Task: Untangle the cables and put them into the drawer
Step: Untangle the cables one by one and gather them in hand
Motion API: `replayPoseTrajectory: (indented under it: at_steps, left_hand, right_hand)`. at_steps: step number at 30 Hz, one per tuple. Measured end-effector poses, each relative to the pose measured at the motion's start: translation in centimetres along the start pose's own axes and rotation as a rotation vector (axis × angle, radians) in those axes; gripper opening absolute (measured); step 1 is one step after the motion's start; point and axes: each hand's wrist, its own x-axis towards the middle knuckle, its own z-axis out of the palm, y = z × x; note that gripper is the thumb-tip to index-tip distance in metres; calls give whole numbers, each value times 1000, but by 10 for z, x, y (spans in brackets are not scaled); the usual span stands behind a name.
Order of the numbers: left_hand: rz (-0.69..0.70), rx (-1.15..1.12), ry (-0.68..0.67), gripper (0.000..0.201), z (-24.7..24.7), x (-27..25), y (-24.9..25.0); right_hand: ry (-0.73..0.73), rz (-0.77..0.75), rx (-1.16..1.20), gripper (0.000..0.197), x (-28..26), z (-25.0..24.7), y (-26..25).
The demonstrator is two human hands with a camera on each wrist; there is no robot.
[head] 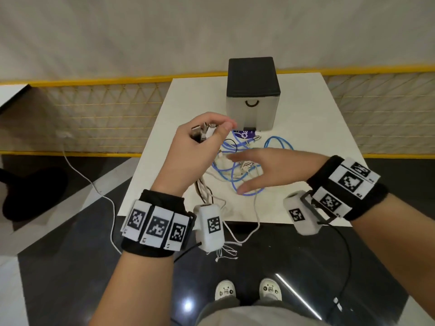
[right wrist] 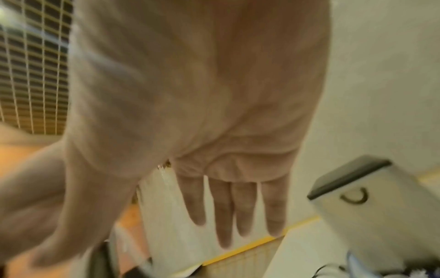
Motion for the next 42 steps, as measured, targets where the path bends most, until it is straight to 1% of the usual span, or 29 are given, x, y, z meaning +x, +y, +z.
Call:
replayPoseTrajectory:
  at_steps: [1, 2, 4, 5, 6, 8, 10, 12, 13, 15, 18, 21, 22, 24, 26, 28, 30, 33, 36, 38, 40, 42]
  left_hand:
    - [5, 7, -6, 17, 6, 2, 2]
    - [12, 19, -10, 17, 11, 3, 4]
    - [27, 34, 12, 16, 19, 4, 5]
    - [26, 22, 35, 15, 21, 5, 4]
    - [18, -4, 60, 15, 21, 5, 3]
    - [12, -84, 125, 15, 19, 6, 3]
    - [25, -173, 199, 16, 16, 10, 6]
    - [41, -259, 257, 17, 12, 14, 13]
    - [50, -297, 268, 17, 9, 16, 16]
    - [58, -337, 266, 19, 6, 18, 20]
    - [45, -318, 256, 18, 6, 16, 16]
    - [19, -309, 261, 18, 8, 14, 13]
    - [20, -317, 262, 18, 7, 13, 15]
    - [37, -346, 242, 20, 4, 14, 19]
    - [57, -374, 231, 21, 2, 14, 24]
    - [72, -395, 235, 22, 1, 14, 29]
    - [92, -418, 239, 23, 1, 14, 33]
    - [144, -450, 234, 23, -4, 14, 40]
    - [166, -440, 203, 22, -14, 16, 40]
    - [149, -392, 177, 21, -19, 20, 34]
    - [108, -325, 173, 21, -20, 24, 23]
    - [45, -291, 195, 21, -18, 26, 9]
  right_hand:
    - [8, -83, 94, 75, 3, 3, -12]
    - [15, -160, 163, 65, 8, 8, -19]
    - [65, -286, 274, 32, 19, 22, -28]
    - [111, -331, 326, 19, 22, 29, -29]
    - [162, -362, 370, 15, 24, 37, -29]
    - [264, -393, 448, 21, 30, 56, -28]
    - [325, -358, 457, 26, 38, 77, -20]
    - [310, -284, 435, 23, 45, 97, -7]
    - [299, -254, 422, 20, 48, 106, 3]
    - [275, -202, 385, 21, 50, 118, 19]
    - [204, -145, 313, 27, 52, 124, 30]
    - [105, -44, 253, 34, 56, 129, 39]
    - [64, -19, 222, 34, 56, 132, 43]
    - [30, 1, 173, 27, 56, 138, 48]
    - [27, 13, 108, 22, 55, 138, 49]
    - [22, 30, 125, 24, 57, 141, 50]
    - [-31, 38, 141, 32, 59, 149, 56]
    - [-105, -17, -121, 39, 65, 171, 72]
    - [-164, -32, -139, 43, 64, 177, 77]
    - [-210, -88, -183, 56, 64, 171, 77]
    - [-271, -129, -159, 70, 65, 154, 77]
    - [-332, -79, -73, 78, 66, 129, 77]
